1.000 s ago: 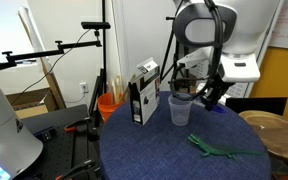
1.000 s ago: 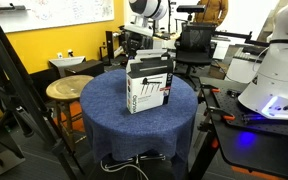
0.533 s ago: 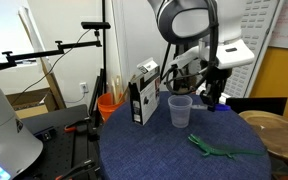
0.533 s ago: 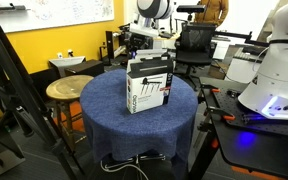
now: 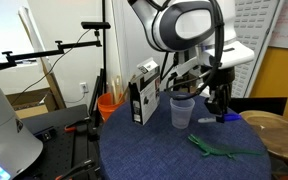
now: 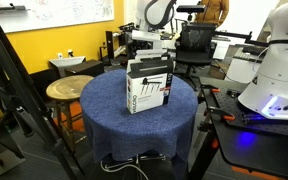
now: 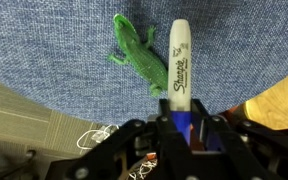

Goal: Put the marker in the cup

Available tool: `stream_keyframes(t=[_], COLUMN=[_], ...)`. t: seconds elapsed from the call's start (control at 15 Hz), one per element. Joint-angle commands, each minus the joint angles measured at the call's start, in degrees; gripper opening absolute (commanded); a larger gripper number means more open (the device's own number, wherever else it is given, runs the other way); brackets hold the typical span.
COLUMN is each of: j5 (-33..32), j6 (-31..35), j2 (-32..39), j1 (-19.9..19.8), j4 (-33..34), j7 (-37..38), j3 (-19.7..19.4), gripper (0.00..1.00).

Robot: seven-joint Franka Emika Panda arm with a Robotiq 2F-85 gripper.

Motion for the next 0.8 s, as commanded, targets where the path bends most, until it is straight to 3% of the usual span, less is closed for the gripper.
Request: stream_keyframes(t=[0.0,0.33,0.73], j5=[-6.2,-13.6,-21.5], j6=[2.9,5.1,5.5], j2=[-3.3,-8.5,-14.1], j1=[3.9,6.8,9.5], j4=[-2.7,-5.7,-9.2], j7=[5.5,10.0,14.5], j3=[-4.2,-6.7,-6.9], gripper=[0.06,0.06,0.06])
